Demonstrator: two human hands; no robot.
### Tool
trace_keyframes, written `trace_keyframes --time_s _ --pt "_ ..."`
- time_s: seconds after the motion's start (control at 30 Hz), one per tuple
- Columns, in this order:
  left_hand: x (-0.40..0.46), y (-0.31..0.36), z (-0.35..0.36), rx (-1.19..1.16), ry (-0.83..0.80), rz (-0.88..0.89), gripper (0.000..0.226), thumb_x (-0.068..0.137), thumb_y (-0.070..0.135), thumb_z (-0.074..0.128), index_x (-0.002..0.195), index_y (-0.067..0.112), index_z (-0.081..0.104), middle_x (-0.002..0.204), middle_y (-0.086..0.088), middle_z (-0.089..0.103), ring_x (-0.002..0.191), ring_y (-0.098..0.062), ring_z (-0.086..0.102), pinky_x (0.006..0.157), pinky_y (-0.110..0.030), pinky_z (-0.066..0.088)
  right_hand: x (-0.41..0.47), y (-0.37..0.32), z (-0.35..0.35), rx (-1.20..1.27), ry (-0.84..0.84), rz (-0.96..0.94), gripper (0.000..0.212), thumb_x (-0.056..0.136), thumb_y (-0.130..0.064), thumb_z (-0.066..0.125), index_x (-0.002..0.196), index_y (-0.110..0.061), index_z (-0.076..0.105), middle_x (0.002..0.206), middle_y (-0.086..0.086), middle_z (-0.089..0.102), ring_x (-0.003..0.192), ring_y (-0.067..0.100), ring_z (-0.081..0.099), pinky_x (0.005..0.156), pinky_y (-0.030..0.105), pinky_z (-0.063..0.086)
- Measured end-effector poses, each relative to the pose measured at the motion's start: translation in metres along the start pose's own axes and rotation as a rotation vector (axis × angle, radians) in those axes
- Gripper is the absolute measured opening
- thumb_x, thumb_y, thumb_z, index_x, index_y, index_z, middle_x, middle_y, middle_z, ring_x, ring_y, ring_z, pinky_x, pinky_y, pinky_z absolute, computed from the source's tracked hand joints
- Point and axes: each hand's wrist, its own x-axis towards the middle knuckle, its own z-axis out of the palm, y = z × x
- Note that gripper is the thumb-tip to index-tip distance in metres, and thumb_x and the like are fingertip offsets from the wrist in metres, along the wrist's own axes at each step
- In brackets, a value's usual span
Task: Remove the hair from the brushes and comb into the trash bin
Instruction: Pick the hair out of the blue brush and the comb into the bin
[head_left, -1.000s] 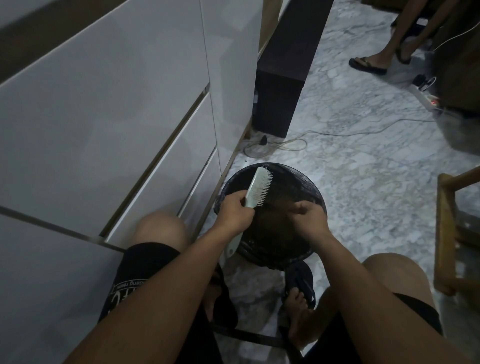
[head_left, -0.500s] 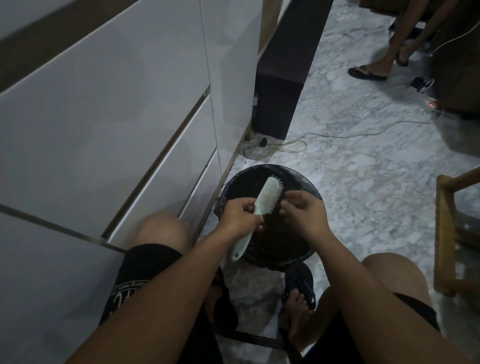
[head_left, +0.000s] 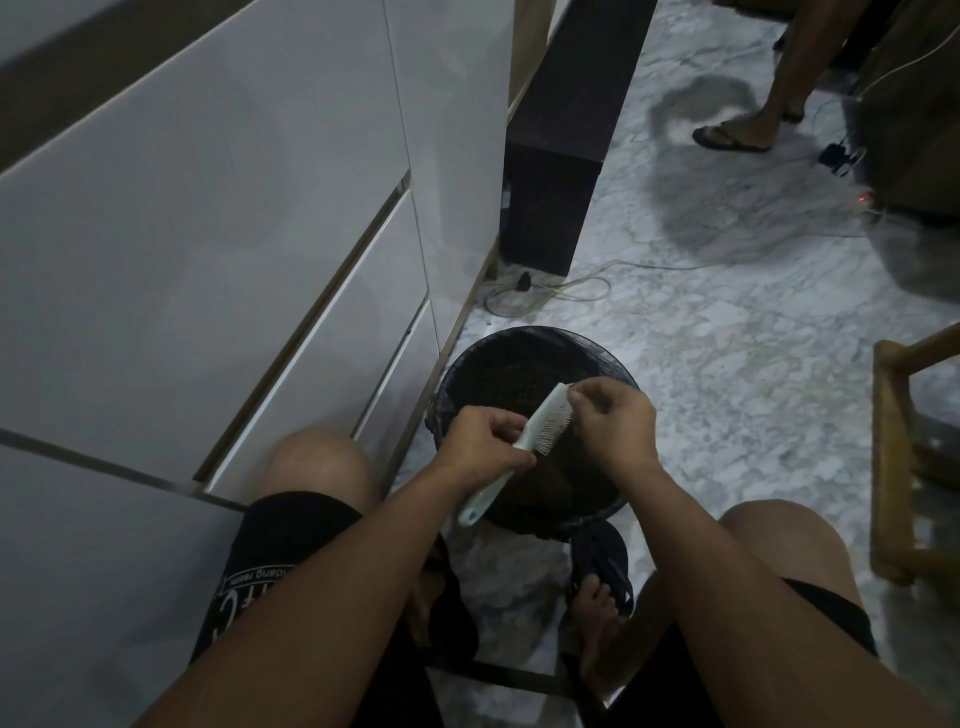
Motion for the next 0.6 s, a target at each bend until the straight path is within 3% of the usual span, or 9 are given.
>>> trace_keyframes --time_s 0.07,0.13,0.27,0.33,0.4,0.5,0.6 --pt "0.0 0.0 -0.001 0.012 -0.003 0.015 0.042 0.076 0.006 0.078 0.115 0.018 0.071 0.104 0.001 0.074 0.099 -0.018 0.068 0.093 -0.045 0.056 -0.001 0.0 0.0 -0.097 -0.153 -0.086 0.009 0.082 -0.027 0.073 0.091 -0.026 0.072 0.107 0.0 0.06 0.09 0.016 0.064 0.077 0.028 0.054" --pt "-0.001 0.0 -0.001 0.03 -0.013 0.026 0.04 0.076 0.006 0.077 0.114 0.018 0.072 0.105 0.001 0.074 0.101 -0.018 0.068 0.093 -0.045 0.056 -0.003 -0.001 0.001 -0.169 -0.236 -0.086 0.008 0.078 -0.028 0.076 0.086 -0.025 0.074 0.11 -0.001 0.055 0.095 0.014 0.059 0.08 0.029 0.053" --pt "-0.001 -0.001 -0.002 0.037 -0.02 0.035 0.04 0.076 0.007 0.078 0.114 0.019 0.073 0.104 0.002 0.074 0.098 -0.015 0.069 0.09 -0.041 0.058 0.003 0.003 0.002 -0.183 -0.024 -0.003 0.015 0.086 -0.025 0.068 0.089 -0.012 0.073 0.096 0.008 0.071 0.086 0.02 0.064 0.074 0.029 0.048" --pt "-0.001 0.0 -0.003 0.012 -0.029 0.038 0.041 0.076 0.005 0.077 0.115 0.017 0.073 0.104 0.0 0.074 0.096 -0.015 0.069 0.089 -0.037 0.059 0.007 0.003 -0.002 -0.064 0.075 0.069 0.021 0.088 -0.029 0.065 0.097 -0.011 0.069 0.098 0.009 0.07 0.091 0.024 0.066 0.08 0.033 0.051" --pt "-0.001 0.001 -0.006 -0.023 -0.044 0.031 0.041 0.076 0.003 0.077 0.115 0.016 0.072 0.104 -0.002 0.073 0.095 -0.016 0.069 0.087 -0.033 0.057 0.008 0.003 -0.004 0.03 0.046 0.121 0.025 0.087 -0.035 0.065 0.104 -0.017 0.066 0.101 0.006 0.068 0.093 0.023 0.066 0.086 0.039 0.053" --pt "0.001 0.002 -0.006 -0.051 -0.046 0.005 0.042 0.073 0.003 0.08 0.112 0.017 0.073 0.104 -0.003 0.075 0.094 -0.02 0.071 0.088 -0.035 0.057 0.008 0.004 -0.005 0.125 0.066 0.173 0.006 0.081 -0.034 0.072 0.08 -0.027 0.073 0.083 -0.001 0.072 0.079 0.022 0.07 0.08 0.047 0.059" --pt "0.004 0.0 -0.002 -0.098 -0.021 -0.029 0.041 0.069 0.002 0.082 0.104 0.021 0.076 0.097 -0.002 0.076 0.093 -0.024 0.073 0.093 -0.046 0.057 0.007 0.003 -0.007 0.258 0.121 0.268 0.008 0.076 -0.029 0.077 0.07 -0.025 0.074 0.081 0.002 0.076 0.077 0.018 0.072 0.078 0.043 0.061"
